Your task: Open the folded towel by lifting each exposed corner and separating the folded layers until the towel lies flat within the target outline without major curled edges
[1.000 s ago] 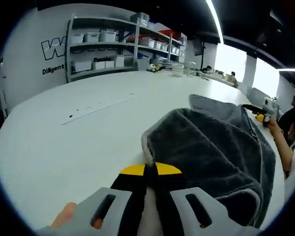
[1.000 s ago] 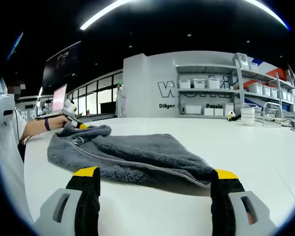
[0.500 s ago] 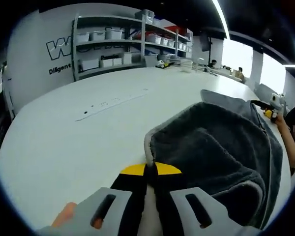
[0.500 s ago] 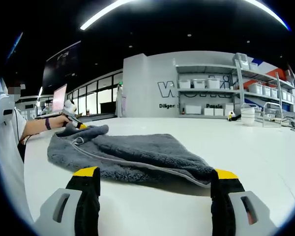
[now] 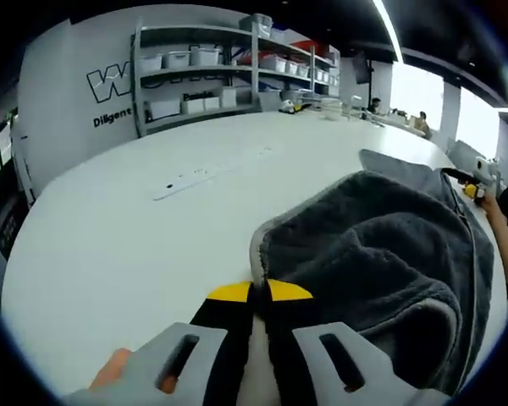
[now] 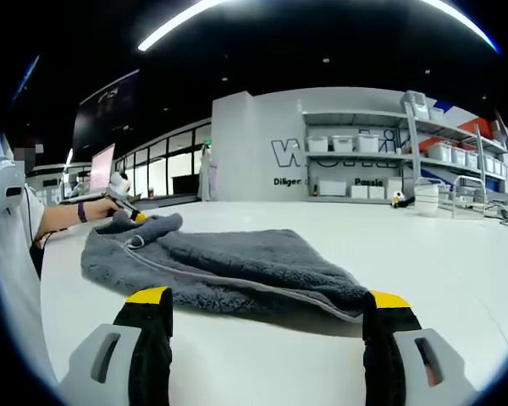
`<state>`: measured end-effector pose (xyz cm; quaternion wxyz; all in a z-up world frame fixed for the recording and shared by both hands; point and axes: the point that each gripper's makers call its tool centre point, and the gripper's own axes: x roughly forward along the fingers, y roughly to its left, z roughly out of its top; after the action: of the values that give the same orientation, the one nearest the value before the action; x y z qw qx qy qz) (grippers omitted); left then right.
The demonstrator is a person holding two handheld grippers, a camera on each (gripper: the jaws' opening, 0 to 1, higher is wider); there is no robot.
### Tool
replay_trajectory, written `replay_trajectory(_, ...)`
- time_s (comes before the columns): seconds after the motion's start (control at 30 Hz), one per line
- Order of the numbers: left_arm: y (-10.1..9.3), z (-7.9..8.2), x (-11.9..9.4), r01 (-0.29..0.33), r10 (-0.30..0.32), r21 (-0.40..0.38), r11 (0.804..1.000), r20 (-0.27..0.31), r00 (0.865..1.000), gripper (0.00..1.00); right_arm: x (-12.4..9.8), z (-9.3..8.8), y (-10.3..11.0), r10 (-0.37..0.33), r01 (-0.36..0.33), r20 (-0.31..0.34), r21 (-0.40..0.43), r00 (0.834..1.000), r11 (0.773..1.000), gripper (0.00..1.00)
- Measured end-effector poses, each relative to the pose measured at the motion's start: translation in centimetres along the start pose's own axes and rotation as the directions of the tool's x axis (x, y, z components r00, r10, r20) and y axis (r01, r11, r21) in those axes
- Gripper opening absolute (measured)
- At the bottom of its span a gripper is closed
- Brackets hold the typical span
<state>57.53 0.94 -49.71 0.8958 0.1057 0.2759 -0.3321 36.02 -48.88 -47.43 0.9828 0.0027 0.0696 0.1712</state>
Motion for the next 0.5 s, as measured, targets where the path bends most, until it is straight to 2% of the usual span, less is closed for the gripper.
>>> replay_trajectory(0.5,1.7,-0.4,-0.9,-0.061,0.062,0.066,0.996,-0.026,0.998,0.05,0.0,0.0,0.1,-0.001,0.001,-0.004,-0.01,1.0,1.0,0.95)
